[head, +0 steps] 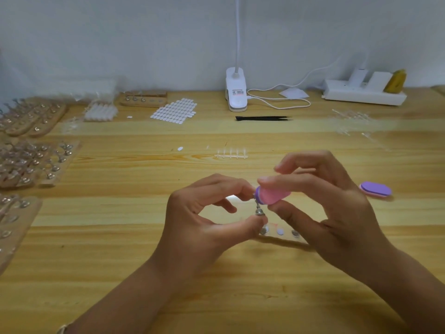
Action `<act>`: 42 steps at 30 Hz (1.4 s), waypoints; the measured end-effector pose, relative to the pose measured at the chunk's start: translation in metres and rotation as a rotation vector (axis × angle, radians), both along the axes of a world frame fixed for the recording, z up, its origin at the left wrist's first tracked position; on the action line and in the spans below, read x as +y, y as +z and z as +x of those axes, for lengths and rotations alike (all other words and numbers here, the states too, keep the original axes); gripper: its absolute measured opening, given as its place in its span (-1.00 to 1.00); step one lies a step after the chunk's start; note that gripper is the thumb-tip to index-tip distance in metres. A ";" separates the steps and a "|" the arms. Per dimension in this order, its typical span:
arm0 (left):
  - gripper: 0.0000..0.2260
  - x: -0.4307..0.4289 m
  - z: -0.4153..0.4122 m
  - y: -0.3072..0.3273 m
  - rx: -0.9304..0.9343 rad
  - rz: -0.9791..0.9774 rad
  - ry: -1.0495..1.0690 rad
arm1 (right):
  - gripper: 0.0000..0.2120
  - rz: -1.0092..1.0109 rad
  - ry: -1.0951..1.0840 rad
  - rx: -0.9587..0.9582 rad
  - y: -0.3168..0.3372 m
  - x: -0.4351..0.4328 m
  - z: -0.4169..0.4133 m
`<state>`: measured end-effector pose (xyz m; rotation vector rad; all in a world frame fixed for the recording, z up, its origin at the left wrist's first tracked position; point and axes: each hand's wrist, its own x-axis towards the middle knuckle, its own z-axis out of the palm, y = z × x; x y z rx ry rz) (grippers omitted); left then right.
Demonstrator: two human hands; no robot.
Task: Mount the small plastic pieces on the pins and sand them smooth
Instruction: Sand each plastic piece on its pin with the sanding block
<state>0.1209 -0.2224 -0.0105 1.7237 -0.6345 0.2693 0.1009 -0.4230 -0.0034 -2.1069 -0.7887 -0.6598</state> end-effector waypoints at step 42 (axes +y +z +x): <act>-0.71 0.001 0.008 -0.006 0.554 -0.330 -0.444 | -0.73 -0.012 -0.134 -0.306 -0.011 0.004 0.000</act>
